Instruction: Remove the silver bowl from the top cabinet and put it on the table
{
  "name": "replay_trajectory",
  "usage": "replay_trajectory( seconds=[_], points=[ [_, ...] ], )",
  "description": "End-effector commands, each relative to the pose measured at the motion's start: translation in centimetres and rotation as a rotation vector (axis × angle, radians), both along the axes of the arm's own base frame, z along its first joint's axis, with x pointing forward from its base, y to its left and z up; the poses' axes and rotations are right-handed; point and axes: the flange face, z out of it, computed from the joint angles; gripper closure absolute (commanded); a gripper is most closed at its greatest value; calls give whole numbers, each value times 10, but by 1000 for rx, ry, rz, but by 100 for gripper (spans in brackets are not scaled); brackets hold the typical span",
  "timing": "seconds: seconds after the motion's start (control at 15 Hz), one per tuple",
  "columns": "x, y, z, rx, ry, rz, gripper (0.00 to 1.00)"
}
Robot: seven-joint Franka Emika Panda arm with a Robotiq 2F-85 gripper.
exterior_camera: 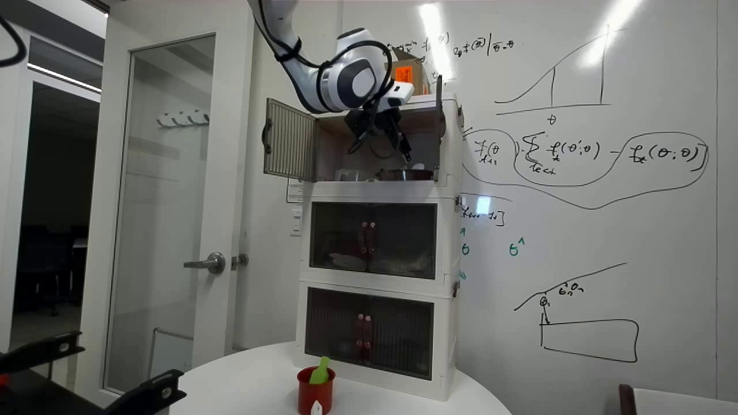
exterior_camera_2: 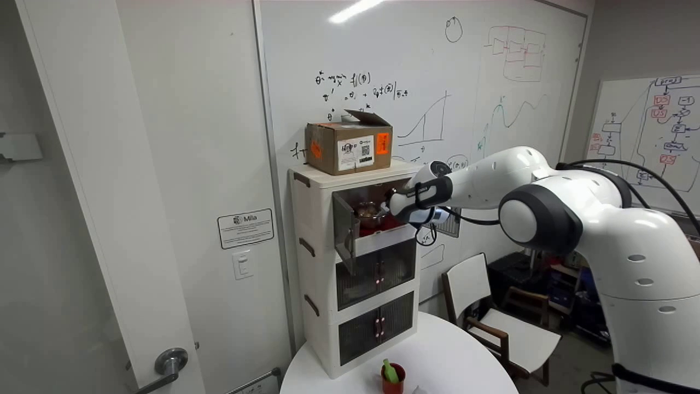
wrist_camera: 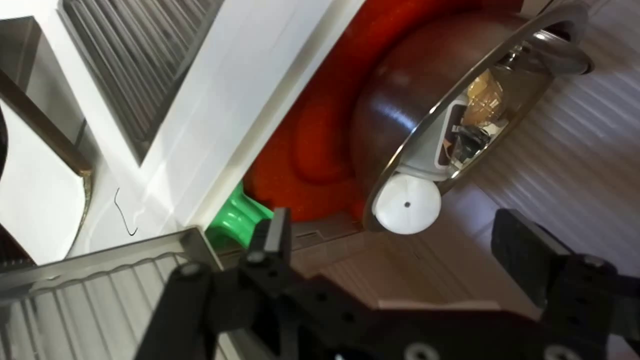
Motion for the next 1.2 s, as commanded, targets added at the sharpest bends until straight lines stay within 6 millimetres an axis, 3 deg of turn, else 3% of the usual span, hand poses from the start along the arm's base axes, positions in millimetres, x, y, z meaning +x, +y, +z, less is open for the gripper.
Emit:
replay_trajectory(
  seconds=[0.0,0.6,1.0,1.07,1.13],
  points=[
    [29,5,1,11,-16,-11,0],
    [67,30,-18,6,30,33,0],
    [83,30,-30,-2,62,35,0],
    [85,30,-32,-2,62,38,4],
    [87,29,-34,-4,63,39,26]
  ],
)
